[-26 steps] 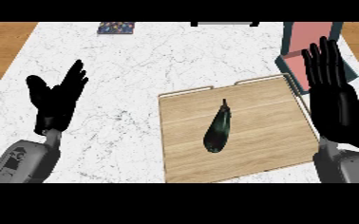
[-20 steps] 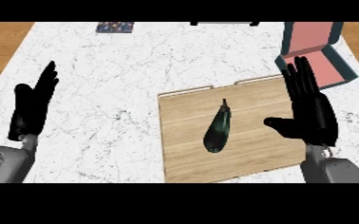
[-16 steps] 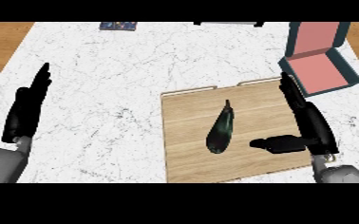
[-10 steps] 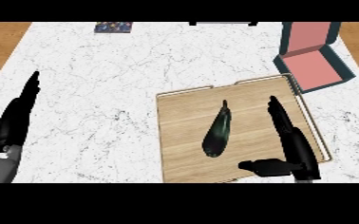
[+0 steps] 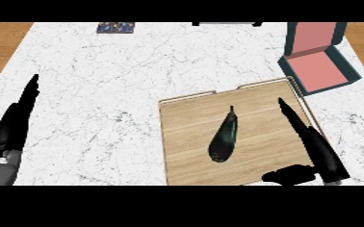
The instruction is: Pick the eggplant from the tray and place it in the cardboard box
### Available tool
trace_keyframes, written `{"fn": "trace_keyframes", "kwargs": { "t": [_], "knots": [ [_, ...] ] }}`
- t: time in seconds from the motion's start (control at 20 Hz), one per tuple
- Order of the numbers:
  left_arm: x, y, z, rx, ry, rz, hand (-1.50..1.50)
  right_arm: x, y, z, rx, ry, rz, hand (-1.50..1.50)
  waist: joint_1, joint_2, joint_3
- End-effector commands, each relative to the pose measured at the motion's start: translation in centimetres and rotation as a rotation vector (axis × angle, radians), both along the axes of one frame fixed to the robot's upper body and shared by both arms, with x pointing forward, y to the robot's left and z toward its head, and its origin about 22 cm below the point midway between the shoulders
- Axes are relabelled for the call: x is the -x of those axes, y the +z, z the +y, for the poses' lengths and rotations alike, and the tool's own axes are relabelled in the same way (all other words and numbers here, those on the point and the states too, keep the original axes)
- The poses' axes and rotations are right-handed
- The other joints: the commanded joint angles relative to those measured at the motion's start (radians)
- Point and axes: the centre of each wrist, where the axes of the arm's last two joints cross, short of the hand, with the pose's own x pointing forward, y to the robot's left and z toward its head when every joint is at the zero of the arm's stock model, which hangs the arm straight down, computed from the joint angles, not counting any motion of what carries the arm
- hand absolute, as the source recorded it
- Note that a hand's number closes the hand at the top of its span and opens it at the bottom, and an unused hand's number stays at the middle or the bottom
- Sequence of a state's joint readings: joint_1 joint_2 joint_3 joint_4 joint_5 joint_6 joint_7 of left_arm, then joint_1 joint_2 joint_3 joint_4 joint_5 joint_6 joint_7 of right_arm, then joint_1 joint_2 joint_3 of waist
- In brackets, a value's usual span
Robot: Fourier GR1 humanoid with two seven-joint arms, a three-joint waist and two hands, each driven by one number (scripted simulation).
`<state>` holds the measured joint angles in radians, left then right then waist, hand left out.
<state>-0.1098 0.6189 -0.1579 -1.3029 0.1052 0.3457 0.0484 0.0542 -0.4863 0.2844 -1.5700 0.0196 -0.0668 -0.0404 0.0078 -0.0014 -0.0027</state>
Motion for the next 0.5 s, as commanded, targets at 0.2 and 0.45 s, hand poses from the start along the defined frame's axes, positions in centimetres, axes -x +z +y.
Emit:
{"fn": "trace_keyframes", "kwargs": {
  "t": [0.2, 0.45],
  "knots": [
    [0.9, -1.2, -0.6, -0.018, -0.006, -0.004, 0.00, -4.0, 6.0, 0.5, 0.285, 0.228, 0.223, -1.50, 0.008, 0.000, 0.001],
    [-1.5, 0.2, -0.6, 0.003, 0.000, -0.009, 0.00, -8.8, 6.9, 4.4, 0.367, 0.317, 0.336, -1.50, 0.012, 0.007, 0.002]
  ]
}}
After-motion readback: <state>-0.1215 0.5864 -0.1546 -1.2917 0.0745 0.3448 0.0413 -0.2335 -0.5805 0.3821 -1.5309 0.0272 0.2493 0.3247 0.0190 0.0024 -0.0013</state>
